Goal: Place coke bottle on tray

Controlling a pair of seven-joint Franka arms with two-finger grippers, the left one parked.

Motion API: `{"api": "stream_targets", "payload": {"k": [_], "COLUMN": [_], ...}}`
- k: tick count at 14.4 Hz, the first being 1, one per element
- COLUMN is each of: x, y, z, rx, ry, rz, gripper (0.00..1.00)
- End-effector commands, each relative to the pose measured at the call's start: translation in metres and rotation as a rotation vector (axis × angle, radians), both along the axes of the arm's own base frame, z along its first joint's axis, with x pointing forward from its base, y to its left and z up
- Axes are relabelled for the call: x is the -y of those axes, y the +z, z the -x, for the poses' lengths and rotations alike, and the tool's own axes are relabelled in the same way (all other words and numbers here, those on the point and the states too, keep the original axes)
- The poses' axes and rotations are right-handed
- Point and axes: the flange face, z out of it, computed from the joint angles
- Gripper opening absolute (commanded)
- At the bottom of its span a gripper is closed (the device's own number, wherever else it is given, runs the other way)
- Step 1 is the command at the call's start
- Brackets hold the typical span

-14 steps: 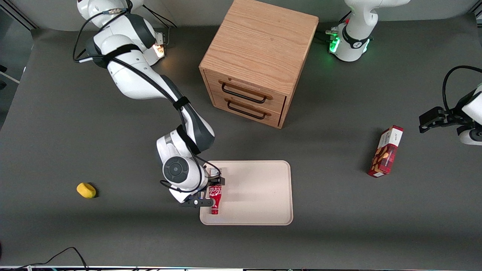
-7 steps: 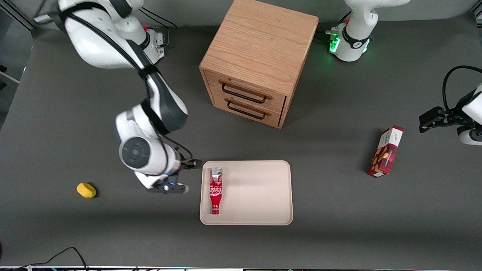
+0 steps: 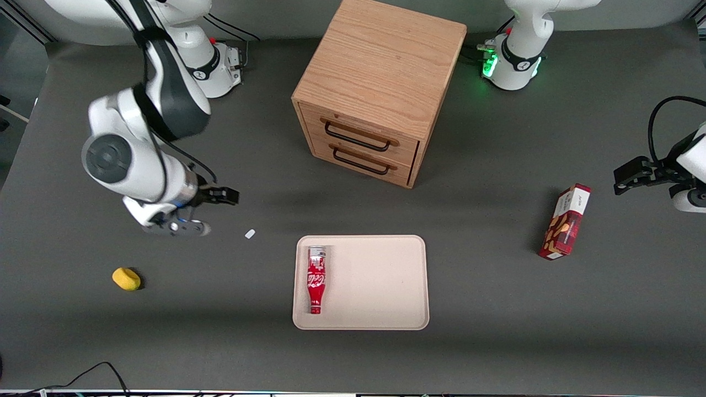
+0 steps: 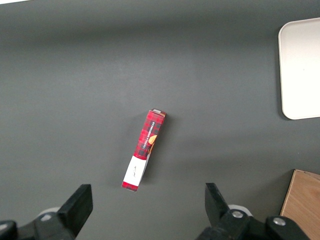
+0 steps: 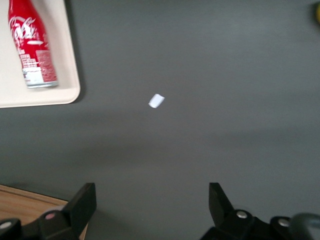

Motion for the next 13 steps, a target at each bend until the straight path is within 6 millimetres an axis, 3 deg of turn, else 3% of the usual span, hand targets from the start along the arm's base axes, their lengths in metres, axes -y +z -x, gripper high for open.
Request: {"api": "stream_targets", "payload": {"k": [1,4,7,13], "x": [0.037,0.081,0.12,0.127], "y": [0.058,0.103,0.122,0.137], "z": [0.046,0.073,0.08,0.066], "rx": [0.026,-0.009,-0.011,0.025], "ry": [-0.008,0.137,0.158,0.103], "rz": [-0.021,-0.037,-0.018,-0.017], "gripper": [1.0,1.0,1.0,1.0]}}
